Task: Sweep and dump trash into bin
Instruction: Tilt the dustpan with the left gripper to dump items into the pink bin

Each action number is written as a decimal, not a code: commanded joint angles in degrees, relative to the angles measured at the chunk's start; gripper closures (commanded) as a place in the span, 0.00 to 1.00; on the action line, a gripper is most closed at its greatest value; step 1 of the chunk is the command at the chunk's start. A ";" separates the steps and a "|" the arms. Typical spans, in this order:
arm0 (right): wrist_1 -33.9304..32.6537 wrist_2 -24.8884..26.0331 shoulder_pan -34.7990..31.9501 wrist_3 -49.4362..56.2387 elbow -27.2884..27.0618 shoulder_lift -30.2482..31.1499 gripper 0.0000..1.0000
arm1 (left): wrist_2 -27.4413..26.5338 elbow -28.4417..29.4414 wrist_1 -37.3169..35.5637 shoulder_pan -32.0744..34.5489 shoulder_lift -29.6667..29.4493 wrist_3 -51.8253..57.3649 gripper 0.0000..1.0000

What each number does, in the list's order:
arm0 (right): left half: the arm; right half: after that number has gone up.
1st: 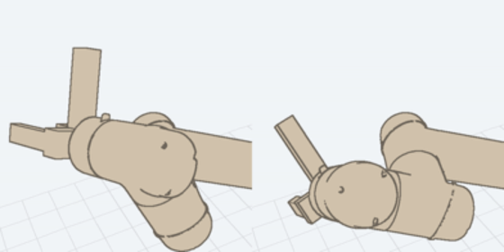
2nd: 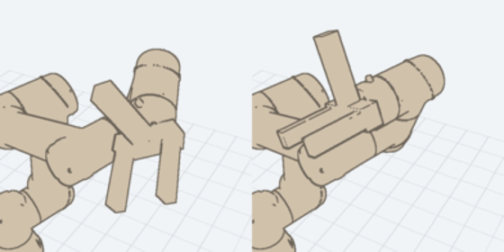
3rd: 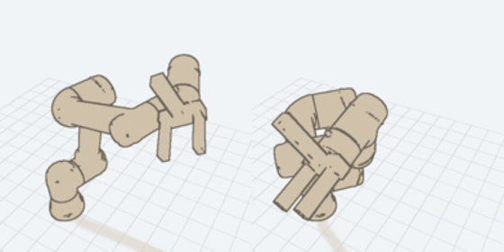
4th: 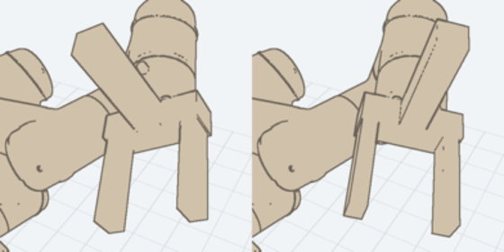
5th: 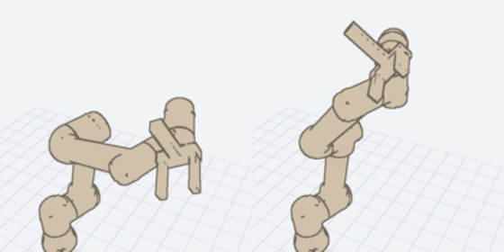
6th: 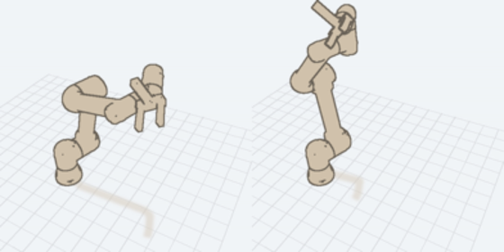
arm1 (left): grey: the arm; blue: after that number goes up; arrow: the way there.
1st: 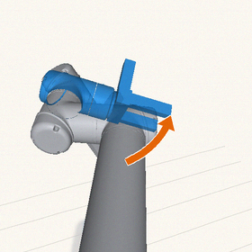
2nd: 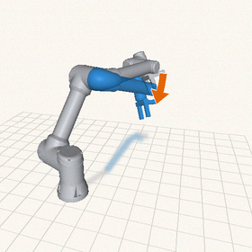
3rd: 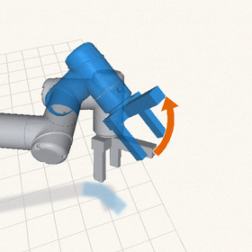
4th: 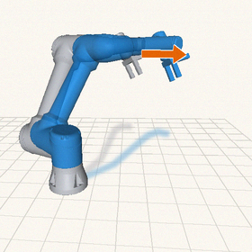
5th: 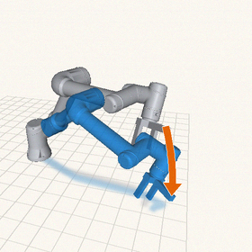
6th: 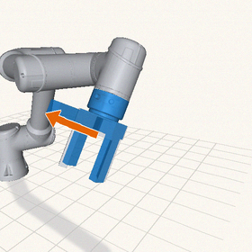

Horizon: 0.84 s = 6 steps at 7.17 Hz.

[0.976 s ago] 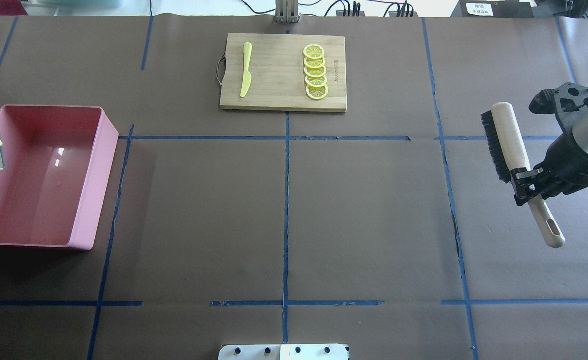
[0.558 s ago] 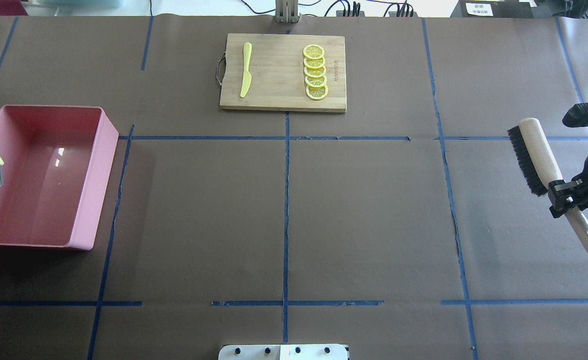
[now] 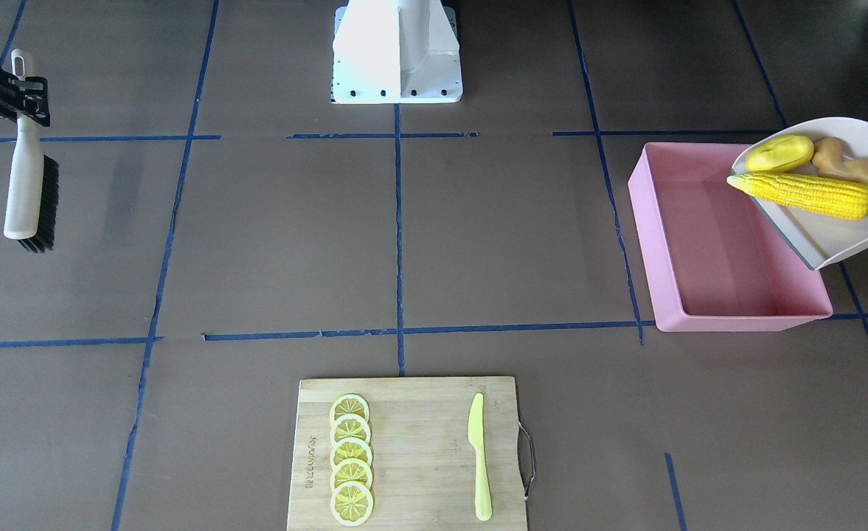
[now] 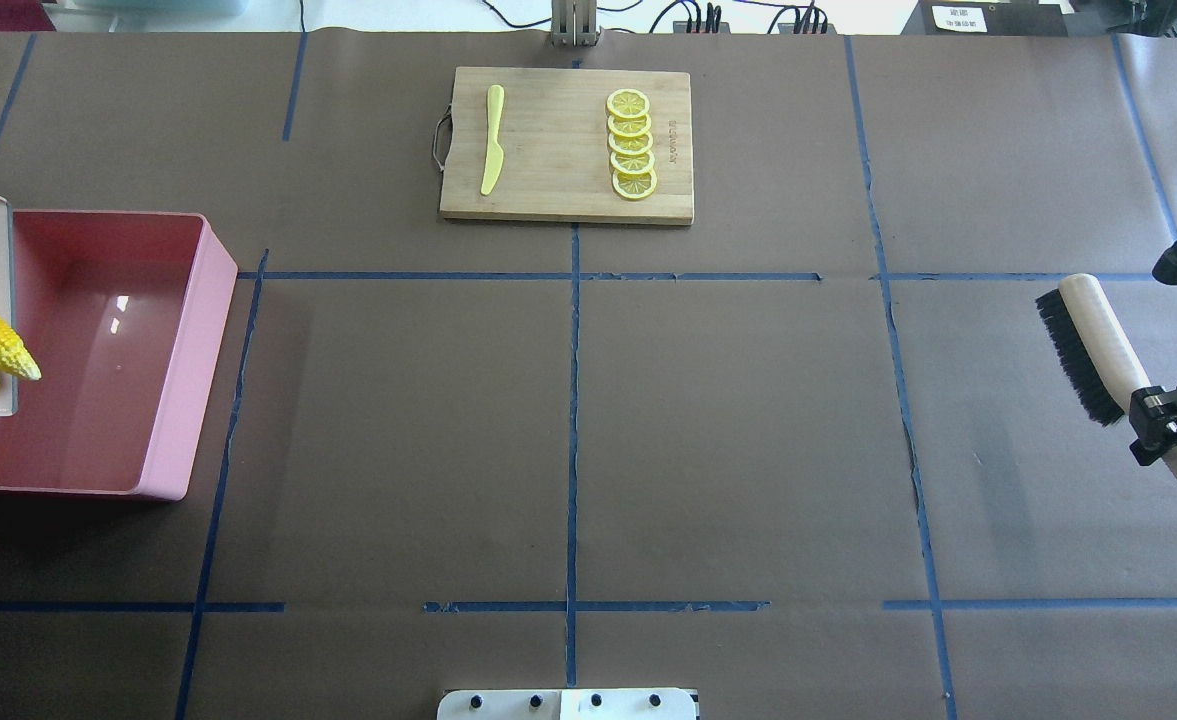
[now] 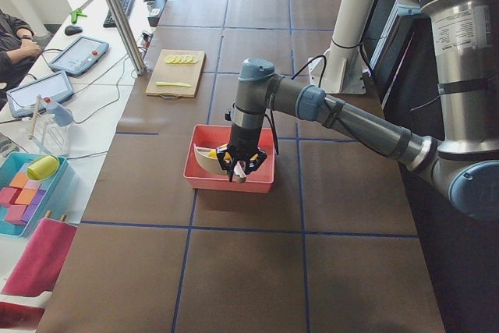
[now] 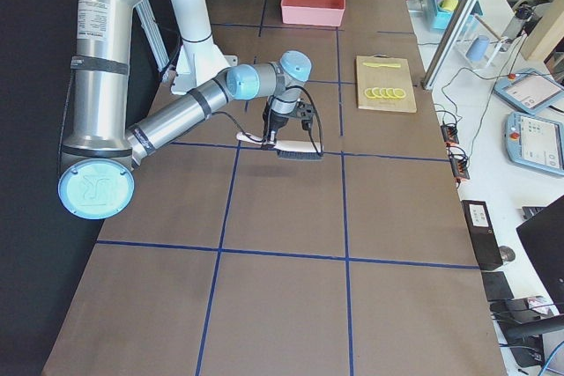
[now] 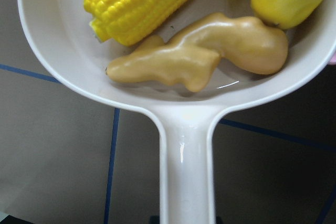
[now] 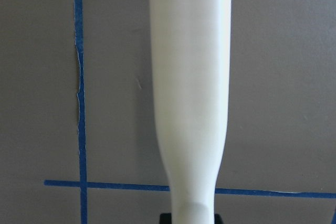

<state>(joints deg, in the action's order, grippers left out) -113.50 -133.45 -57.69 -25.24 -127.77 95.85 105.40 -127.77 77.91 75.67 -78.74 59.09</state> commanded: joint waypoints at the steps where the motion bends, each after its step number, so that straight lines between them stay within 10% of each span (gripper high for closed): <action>1: 0.03 -0.58 -0.05 0.36 0.32 0.13 1.00 | -7.46 -1.52 -6.44 -2.96 -2.99 0.15 1.00; 6: 2.04 -0.85 -0.32 0.02 2.16 0.30 0.99 | -13.73 -2.58 -14.81 -5.53 -8.45 0.32 1.00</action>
<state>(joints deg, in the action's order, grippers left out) -112.82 -134.42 -58.00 -24.95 -126.56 96.04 91.87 -130.24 63.65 70.29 -86.64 59.32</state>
